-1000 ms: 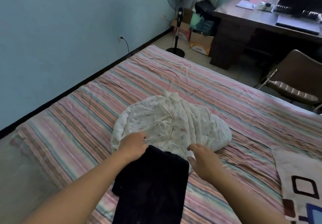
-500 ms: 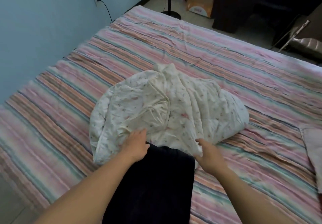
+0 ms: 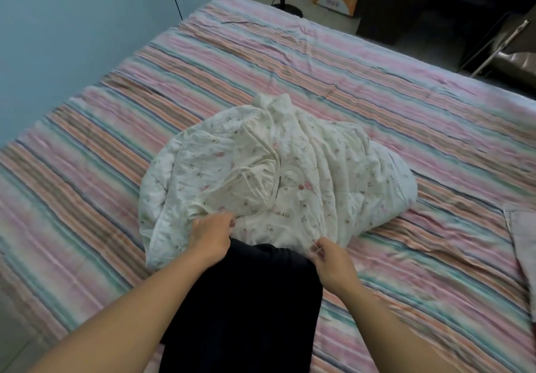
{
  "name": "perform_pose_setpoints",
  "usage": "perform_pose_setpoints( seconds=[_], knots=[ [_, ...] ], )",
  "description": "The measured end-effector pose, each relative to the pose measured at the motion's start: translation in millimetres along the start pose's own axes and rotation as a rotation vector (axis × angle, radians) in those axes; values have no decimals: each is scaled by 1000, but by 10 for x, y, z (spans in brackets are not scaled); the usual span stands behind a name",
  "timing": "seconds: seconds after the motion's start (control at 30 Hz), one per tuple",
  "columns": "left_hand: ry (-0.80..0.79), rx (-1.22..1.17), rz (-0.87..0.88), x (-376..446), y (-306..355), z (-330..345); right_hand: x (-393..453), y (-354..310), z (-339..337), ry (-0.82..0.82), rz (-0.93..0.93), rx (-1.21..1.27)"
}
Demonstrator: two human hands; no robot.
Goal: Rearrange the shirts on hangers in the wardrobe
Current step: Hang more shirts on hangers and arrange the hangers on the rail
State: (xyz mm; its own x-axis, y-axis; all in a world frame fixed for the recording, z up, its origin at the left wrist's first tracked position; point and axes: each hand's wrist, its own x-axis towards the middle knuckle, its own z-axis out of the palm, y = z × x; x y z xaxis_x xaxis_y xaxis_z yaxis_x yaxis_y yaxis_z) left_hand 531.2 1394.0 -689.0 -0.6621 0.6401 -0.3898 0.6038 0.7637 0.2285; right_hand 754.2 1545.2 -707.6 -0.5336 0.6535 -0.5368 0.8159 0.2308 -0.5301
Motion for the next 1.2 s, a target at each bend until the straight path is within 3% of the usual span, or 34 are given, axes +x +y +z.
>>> perform_pose_setpoints(
  seconds=[0.4,0.53,0.83,1.03,1.2],
  knots=[
    [-70,-267,-30,-1049,-298,-1052,-995,-761,-424,-4,-156,98],
    [16,-406,-54,-1505,-451,-1435,-1422,-1116,-487,-22,-171,235],
    [196,-718,-24,-2888,-825,-2223,-2699,-1930,-686,57,-364,244],
    [314,-805,-34,-3996,-1068,-2777,-3781,-2325,-686,110,-474,325],
    [399,-836,-1,-4919,-1268,-3164,-4512,-2690,-748,136,-643,250]
  ],
)
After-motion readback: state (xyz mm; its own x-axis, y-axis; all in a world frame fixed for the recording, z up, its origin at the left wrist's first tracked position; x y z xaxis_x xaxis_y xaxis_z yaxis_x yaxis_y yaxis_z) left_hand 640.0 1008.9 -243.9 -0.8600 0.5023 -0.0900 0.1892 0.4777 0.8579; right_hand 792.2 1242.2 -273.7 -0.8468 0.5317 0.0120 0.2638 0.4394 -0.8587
